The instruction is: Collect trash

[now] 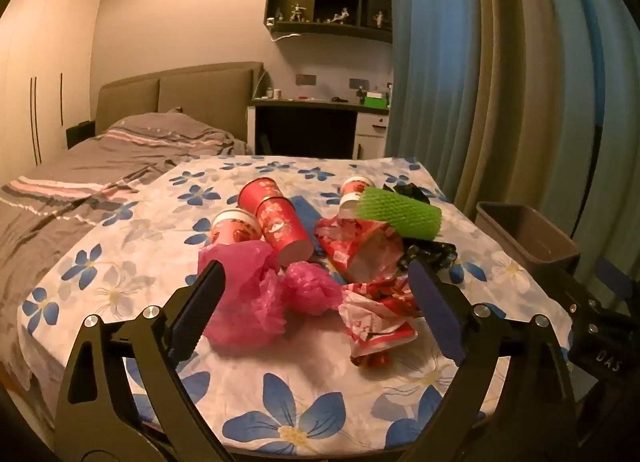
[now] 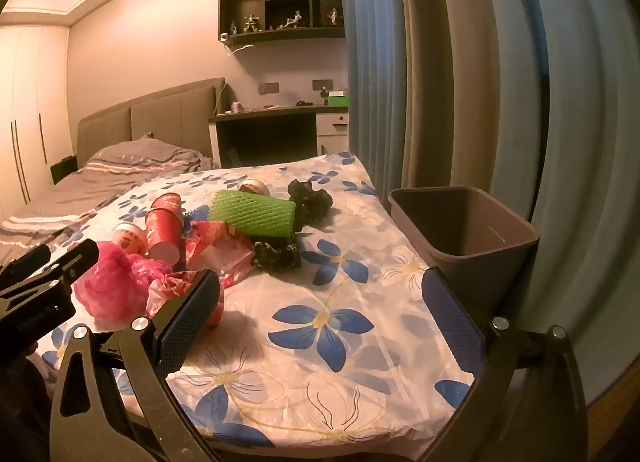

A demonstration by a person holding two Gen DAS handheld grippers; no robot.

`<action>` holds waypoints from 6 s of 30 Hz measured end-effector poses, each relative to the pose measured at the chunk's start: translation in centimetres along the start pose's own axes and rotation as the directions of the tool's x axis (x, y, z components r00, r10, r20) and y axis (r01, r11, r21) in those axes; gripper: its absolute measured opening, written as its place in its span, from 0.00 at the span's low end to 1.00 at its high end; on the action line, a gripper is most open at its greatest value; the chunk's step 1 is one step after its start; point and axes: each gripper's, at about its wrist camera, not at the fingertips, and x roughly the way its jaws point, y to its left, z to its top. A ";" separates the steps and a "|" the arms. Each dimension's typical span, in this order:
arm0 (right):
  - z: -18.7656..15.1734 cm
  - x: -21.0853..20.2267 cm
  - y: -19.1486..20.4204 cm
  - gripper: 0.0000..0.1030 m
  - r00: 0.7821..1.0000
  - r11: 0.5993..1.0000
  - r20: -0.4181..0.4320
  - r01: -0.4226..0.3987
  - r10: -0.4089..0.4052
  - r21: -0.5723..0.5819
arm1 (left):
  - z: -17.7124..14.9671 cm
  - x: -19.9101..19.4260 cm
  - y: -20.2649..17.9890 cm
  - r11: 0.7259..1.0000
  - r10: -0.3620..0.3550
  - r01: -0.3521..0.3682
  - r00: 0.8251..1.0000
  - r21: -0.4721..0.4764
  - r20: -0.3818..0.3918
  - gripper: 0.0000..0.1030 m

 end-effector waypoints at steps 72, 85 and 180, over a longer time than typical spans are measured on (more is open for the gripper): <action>0.2 -0.5 -0.2 0.95 1.000 1.000 0.005 0.004 -0.004 0.001 | -0.3 0.3 -1.3 1.000 -0.023 0.023 1.000 0.016 -0.015 0.93; 0.6 -0.8 -0.7 0.95 1.000 1.000 0.008 0.004 -0.005 0.005 | -0.4 0.3 -1.5 1.000 -0.025 0.025 1.000 0.016 -0.015 0.93; -1.2 5.9 3.6 0.18 0.943 0.942 -0.077 -0.330 0.325 -0.060 | 0.1 2.0 7.0 0.982 -0.157 0.157 0.988 -0.102 0.013 0.00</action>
